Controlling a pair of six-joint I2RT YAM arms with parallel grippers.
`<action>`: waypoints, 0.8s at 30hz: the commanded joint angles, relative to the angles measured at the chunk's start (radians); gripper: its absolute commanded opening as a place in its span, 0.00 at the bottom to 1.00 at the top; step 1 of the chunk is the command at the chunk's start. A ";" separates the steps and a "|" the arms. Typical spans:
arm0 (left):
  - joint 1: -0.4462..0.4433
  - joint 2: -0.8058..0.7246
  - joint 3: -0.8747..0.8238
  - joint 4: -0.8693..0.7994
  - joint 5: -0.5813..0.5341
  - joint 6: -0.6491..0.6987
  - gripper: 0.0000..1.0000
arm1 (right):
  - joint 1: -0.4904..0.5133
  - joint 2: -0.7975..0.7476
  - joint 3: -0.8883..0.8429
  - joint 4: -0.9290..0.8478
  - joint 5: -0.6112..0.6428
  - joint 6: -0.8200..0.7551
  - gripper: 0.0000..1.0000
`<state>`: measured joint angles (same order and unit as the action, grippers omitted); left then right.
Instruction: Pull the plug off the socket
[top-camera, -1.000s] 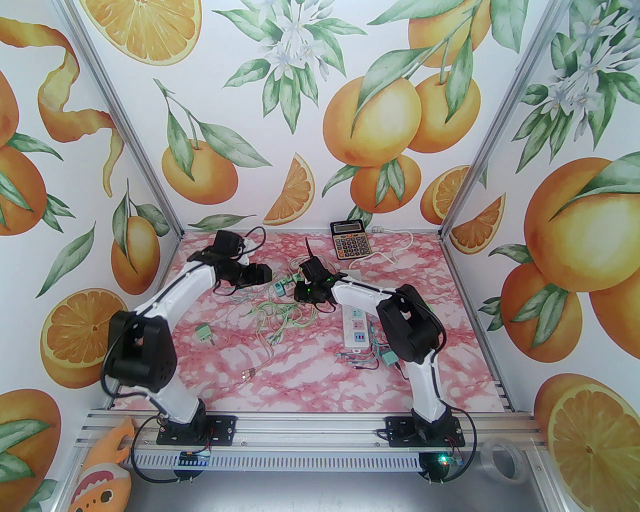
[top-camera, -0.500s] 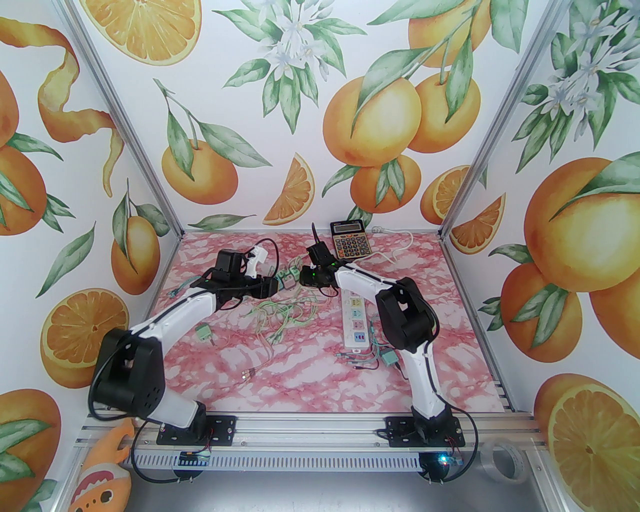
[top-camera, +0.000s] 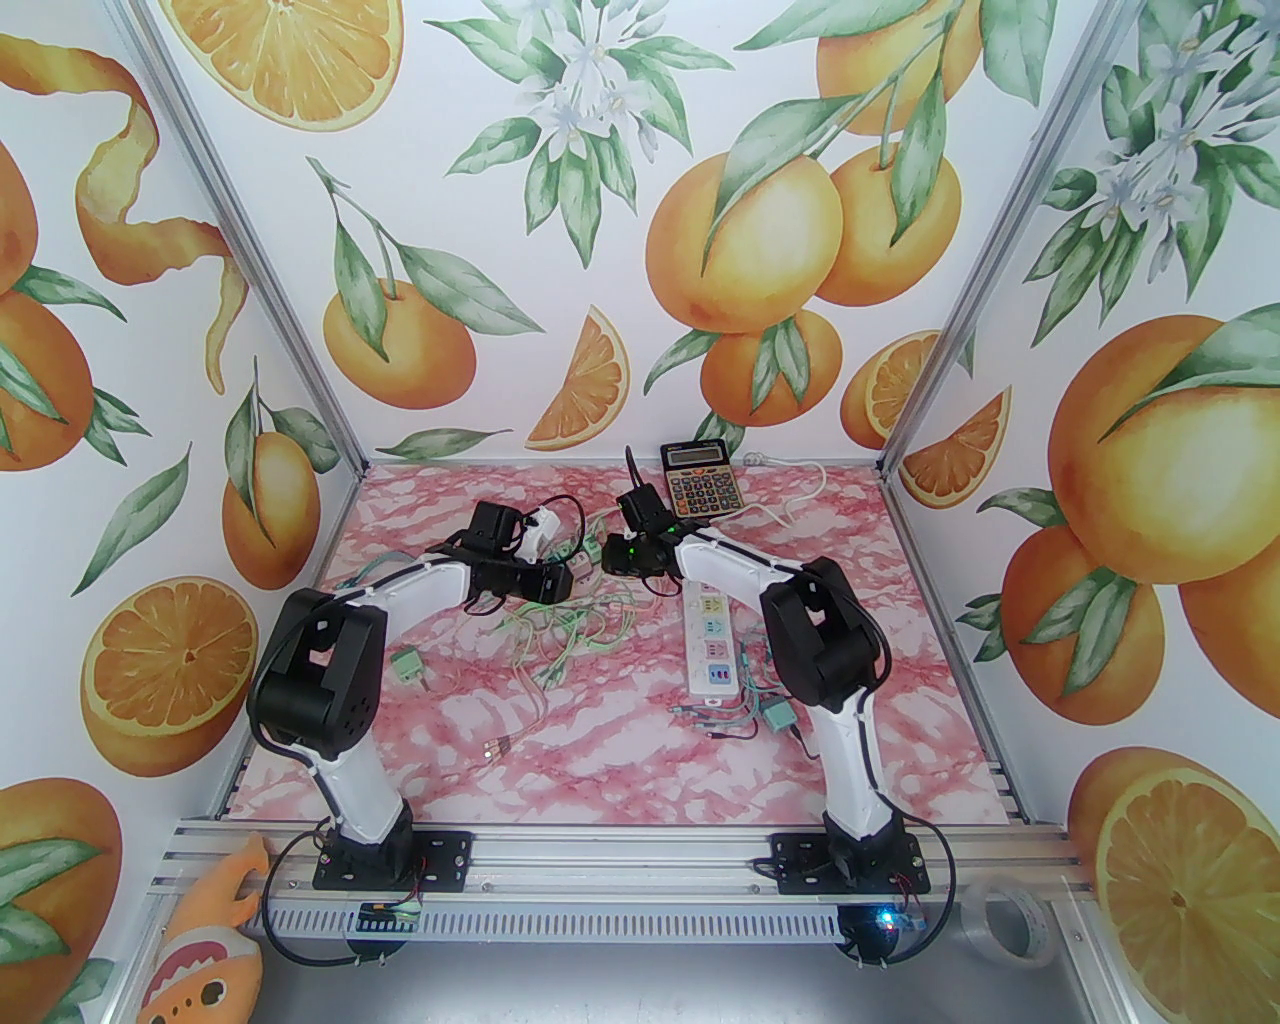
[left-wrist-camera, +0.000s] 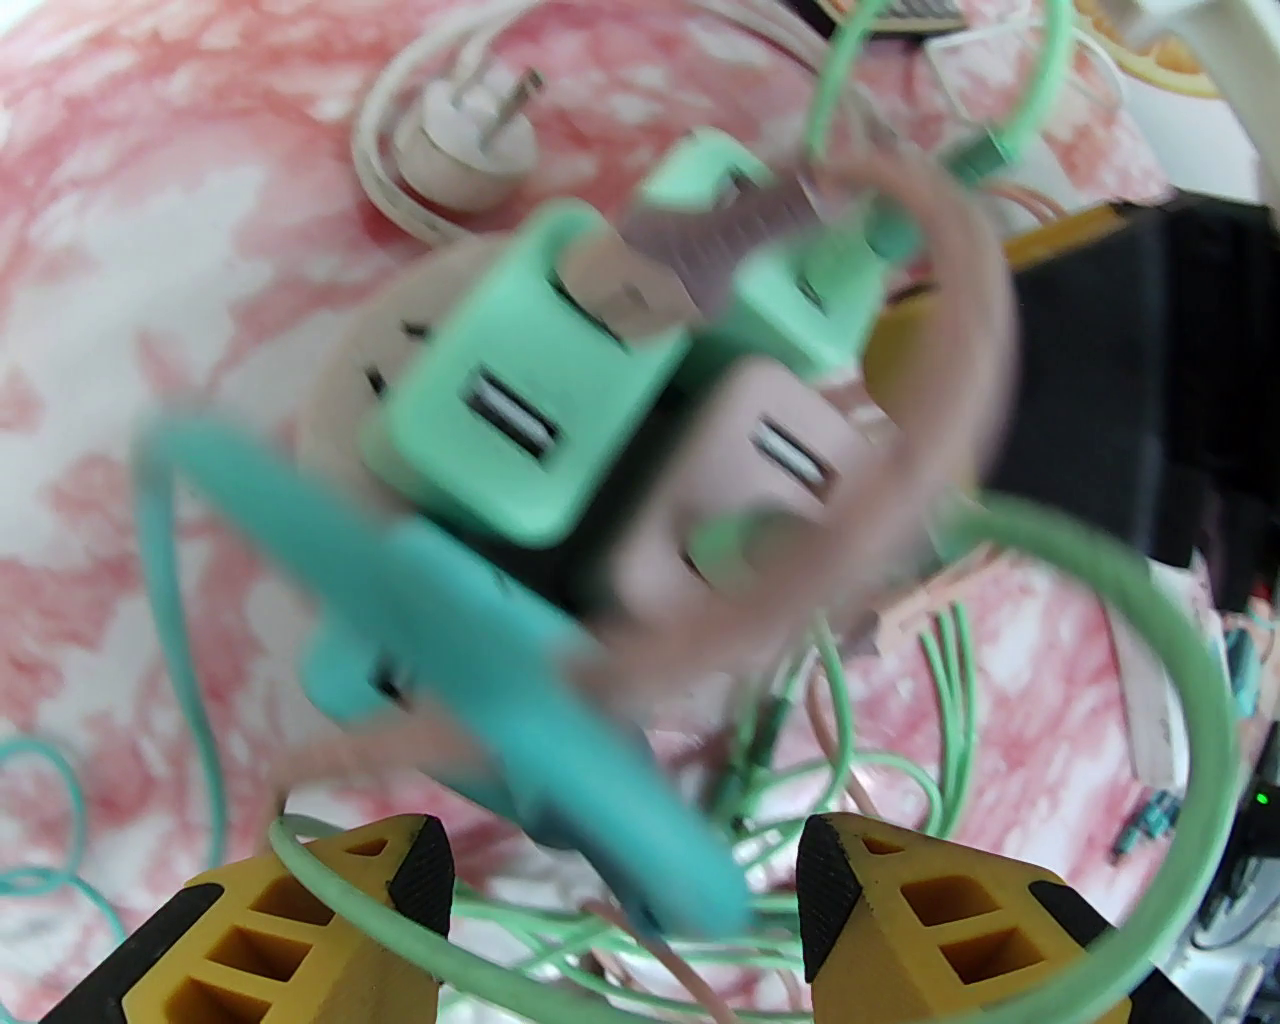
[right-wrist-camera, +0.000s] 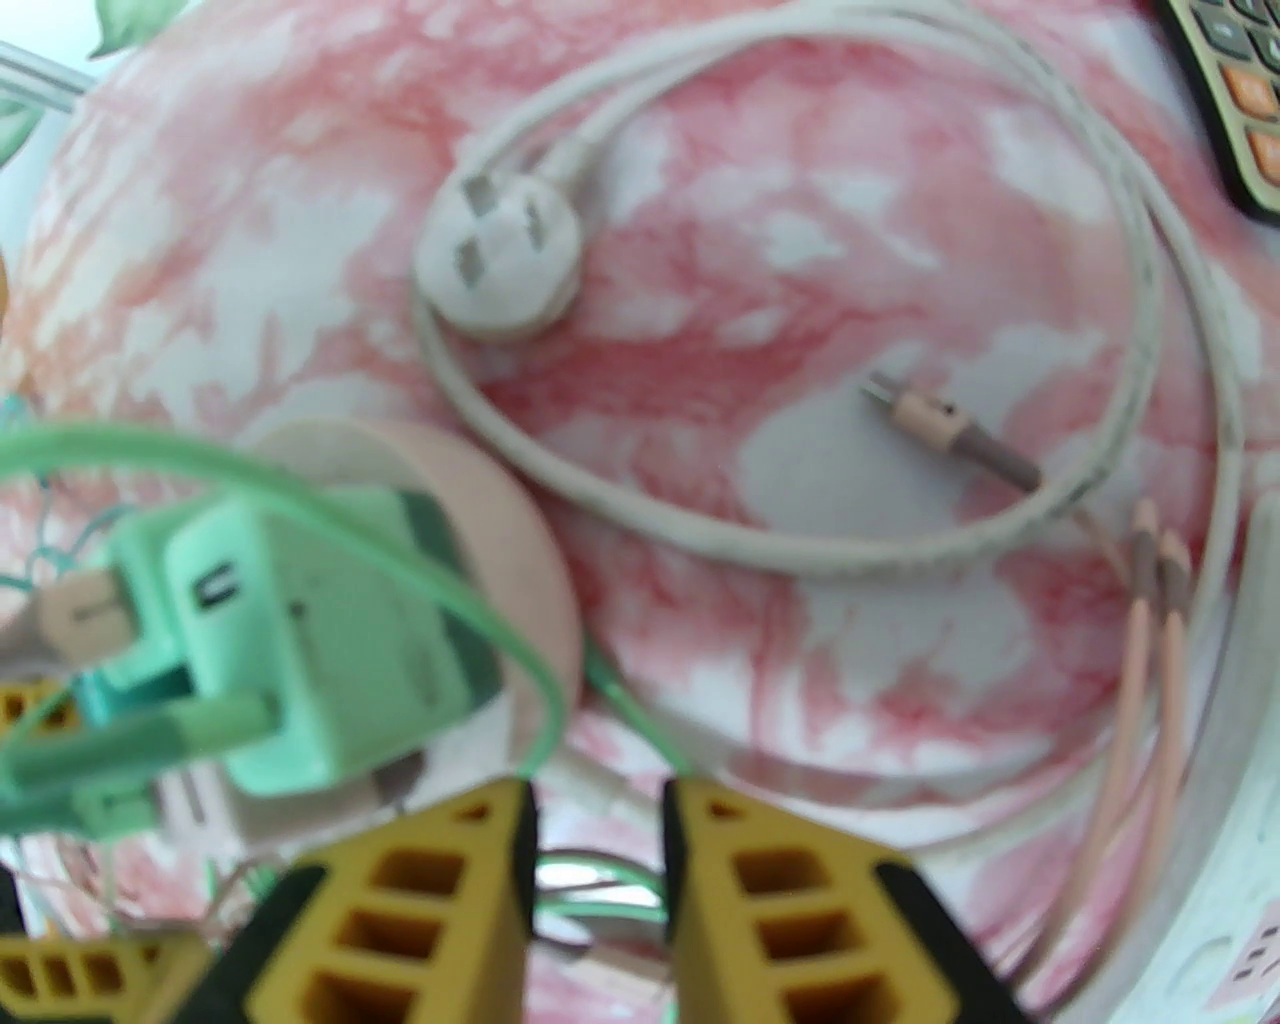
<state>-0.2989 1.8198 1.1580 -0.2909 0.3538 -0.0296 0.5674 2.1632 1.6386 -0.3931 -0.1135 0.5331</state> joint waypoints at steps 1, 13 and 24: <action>0.010 0.040 0.057 0.019 -0.036 0.049 0.64 | 0.013 -0.048 -0.008 -0.010 -0.017 -0.007 0.28; 0.024 0.108 0.097 0.151 0.029 0.109 0.70 | 0.029 -0.062 -0.016 -0.029 -0.029 -0.019 0.29; -0.003 0.085 0.070 0.179 0.128 0.138 0.60 | 0.030 -0.065 -0.025 -0.032 -0.029 -0.036 0.30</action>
<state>-0.2798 1.9324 1.2209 -0.1753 0.4137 0.0860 0.5907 2.1460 1.6264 -0.4160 -0.1322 0.5175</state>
